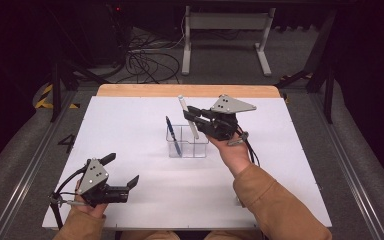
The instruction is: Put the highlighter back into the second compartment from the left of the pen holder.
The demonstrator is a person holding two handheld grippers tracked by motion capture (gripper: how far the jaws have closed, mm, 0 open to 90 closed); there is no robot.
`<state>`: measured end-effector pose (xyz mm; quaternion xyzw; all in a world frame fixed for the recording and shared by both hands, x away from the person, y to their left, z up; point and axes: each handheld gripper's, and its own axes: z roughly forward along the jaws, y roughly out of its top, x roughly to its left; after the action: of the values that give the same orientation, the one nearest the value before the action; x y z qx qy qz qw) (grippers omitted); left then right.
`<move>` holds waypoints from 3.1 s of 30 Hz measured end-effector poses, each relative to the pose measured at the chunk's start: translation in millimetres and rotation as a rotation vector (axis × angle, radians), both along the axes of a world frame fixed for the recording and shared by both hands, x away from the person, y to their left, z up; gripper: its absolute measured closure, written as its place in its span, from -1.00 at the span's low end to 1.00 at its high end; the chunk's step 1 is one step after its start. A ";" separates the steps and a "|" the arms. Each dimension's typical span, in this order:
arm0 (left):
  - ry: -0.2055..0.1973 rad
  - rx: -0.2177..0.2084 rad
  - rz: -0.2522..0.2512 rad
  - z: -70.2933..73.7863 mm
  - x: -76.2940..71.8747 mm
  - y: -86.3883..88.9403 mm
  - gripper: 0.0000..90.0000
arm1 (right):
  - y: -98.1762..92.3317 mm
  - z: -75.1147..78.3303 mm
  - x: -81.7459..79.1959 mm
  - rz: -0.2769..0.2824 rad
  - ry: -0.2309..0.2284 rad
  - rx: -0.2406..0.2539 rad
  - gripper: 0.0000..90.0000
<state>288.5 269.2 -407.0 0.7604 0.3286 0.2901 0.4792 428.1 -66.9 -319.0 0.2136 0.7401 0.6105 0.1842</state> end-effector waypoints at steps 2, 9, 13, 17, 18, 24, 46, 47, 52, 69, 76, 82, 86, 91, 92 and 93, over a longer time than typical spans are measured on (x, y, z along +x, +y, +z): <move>0.002 -0.003 -0.001 -0.2 -0.1 -0.3 -0.92 | 2.2 -2.6 3.9 -0.001 0.008 0.007 0.73; 0.003 -0.002 0.000 -0.5 0.1 -0.4 -0.92 | 9.1 -10.6 13.9 -0.015 0.006 -0.003 0.73; 0.000 -0.001 0.001 -0.5 0.4 -0.1 -0.92 | 11.6 -14.9 19.1 -0.014 0.013 0.010 0.73; 0.000 -0.002 0.001 -0.6 0.4 -0.2 -0.92 | 14.1 -19.6 23.9 -0.013 0.029 0.006 0.73; 0.004 -0.004 -0.002 -0.7 0.2 -0.3 -0.92 | 14.7 -20.8 25.0 -0.016 0.031 0.003 0.73; -0.001 -0.004 0.002 -0.8 0.5 -0.4 -0.92 | 16.3 -25.1 29.8 -0.023 0.047 0.009 0.73; 0.000 0.000 -0.002 -0.6 0.4 0.2 -0.92 | 25.4 -35.0 34.4 -0.027 0.067 -0.003 0.73; 0.000 0.000 -0.001 -0.5 0.3 0.2 -0.92 | 25.4 -35.7 34.8 -0.029 0.075 -0.006 0.73; 0.004 -0.010 -0.001 -0.8 -0.1 -0.1 -0.92 | 26.3 -39.9 35.5 -0.033 0.101 -0.024 0.73; 0.002 -0.003 -0.004 -0.5 -0.3 -0.2 -0.92 | 23.0 -45.0 35.4 -0.050 0.141 -0.055 0.68; 0.001 0.004 -0.004 -0.4 0.1 0.1 -0.92 | 18.8 -39.9 33.9 -0.061 0.130 -0.060 0.28; -0.003 0.005 -0.006 -0.3 0.9 -1.2 -0.92 | 9.8 -31.4 31.9 -0.067 0.174 -0.048 -0.62; 0.004 -0.003 -0.008 -0.4 1.1 -1.5 -0.92 | 0.6 -22.8 27.1 -0.068 0.147 -0.080 -0.76; 0.001 0.002 -0.010 -0.2 1.7 -2.3 -0.92 | -13.3 -9.6 14.9 -0.037 0.109 -0.082 -0.82; -0.002 0.002 -0.010 0.0 1.9 -2.3 -0.92 | -16.1 -7.2 12.1 -0.028 0.102 -0.083 -0.83; -0.002 0.001 -0.010 0.1 1.8 -2.5 -0.92 | -19.0 -5.0 9.2 -0.019 0.093 -0.087 -0.83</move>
<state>290.4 266.7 -406.9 0.7619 0.3242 0.2886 0.4808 437.4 -85.9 -324.0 0.2406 0.7717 0.5653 0.1645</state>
